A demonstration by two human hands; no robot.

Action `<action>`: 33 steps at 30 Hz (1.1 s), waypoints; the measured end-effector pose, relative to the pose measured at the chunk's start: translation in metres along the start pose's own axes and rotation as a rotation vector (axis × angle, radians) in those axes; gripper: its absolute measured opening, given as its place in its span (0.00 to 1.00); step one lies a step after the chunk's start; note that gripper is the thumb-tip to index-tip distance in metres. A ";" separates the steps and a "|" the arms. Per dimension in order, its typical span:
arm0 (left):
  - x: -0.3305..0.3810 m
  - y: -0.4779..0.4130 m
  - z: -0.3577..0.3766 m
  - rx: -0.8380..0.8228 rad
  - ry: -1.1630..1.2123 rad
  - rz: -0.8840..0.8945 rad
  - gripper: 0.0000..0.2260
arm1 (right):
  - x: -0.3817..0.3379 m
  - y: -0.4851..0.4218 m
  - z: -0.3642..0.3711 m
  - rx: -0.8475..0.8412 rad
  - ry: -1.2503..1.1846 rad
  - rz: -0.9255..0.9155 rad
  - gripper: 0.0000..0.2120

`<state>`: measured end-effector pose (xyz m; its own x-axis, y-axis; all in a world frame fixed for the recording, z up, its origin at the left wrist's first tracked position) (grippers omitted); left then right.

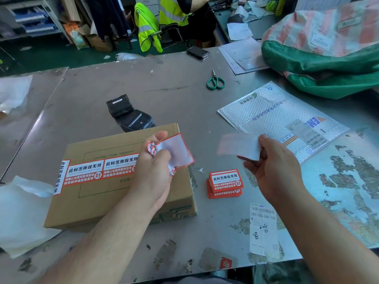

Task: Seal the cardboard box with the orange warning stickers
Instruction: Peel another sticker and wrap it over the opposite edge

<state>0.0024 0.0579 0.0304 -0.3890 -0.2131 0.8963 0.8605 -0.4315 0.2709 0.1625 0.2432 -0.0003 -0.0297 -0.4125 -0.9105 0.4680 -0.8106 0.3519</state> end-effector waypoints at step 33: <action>0.014 0.018 0.016 -0.273 -0.190 0.207 0.11 | 0.004 0.020 0.016 -0.056 0.051 0.041 0.15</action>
<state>0.0174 0.0609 0.0535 -0.1268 -0.1651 0.9781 0.7852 -0.6192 -0.0027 0.1576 0.2184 0.0072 0.0353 -0.4219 -0.9059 0.5170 -0.7681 0.3779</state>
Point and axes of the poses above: each hand's wrist, its own y-axis away from the middle knuckle, its own z-axis out of the palm, x = y × z, the point moved 7 cm from there along -y, towards the middle knuckle, and after that the axes turned 8 degrees about y, right-handed, at the moved point
